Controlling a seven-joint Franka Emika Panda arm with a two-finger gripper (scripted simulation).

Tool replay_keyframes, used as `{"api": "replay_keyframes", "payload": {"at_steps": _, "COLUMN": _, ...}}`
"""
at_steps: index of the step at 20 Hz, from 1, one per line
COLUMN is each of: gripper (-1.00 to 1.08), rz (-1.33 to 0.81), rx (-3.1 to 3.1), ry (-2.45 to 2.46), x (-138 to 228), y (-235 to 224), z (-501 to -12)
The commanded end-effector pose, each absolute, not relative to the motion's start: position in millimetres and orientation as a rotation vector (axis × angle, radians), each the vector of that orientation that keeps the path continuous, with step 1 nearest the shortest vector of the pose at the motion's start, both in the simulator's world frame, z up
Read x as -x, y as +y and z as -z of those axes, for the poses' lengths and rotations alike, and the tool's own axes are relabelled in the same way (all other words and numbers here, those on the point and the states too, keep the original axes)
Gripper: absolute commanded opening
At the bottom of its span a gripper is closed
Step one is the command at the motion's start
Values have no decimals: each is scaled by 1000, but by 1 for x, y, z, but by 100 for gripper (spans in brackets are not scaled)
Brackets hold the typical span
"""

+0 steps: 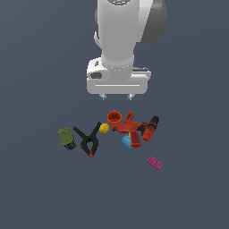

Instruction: Pick up a designated object from a clutter of objects.

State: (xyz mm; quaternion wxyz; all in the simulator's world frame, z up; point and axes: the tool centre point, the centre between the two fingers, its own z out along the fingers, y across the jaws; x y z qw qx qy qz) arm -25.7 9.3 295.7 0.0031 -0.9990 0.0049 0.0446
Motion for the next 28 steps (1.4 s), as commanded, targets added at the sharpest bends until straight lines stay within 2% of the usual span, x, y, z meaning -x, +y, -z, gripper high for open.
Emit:
{"api": "replay_keyframes", "payload": {"at_steps": 1, "gripper": 100, "rz": -140, "rx": 3132, "ry": 15, "x": 26, "y": 9, "z": -296}}
{"api": "replay_keyframes", "payload": {"at_steps": 10, "gripper": 100, "rz": -171, "rx": 3141, "ry": 89, "x": 23, "y": -17, "z": -285}}
{"api": "replay_keyframes", "payload": {"at_steps": 19, "gripper": 100, "rz": -168, "rx": 3140, "ry": 96, "x": 22, "y": -17, "z": -282}}
{"api": "replay_keyframes", "payload": {"at_steps": 28, "gripper": 100, "rz": -143, "rx": 3132, "ry": 194, "x": 20, "y": -22, "z": -249}}
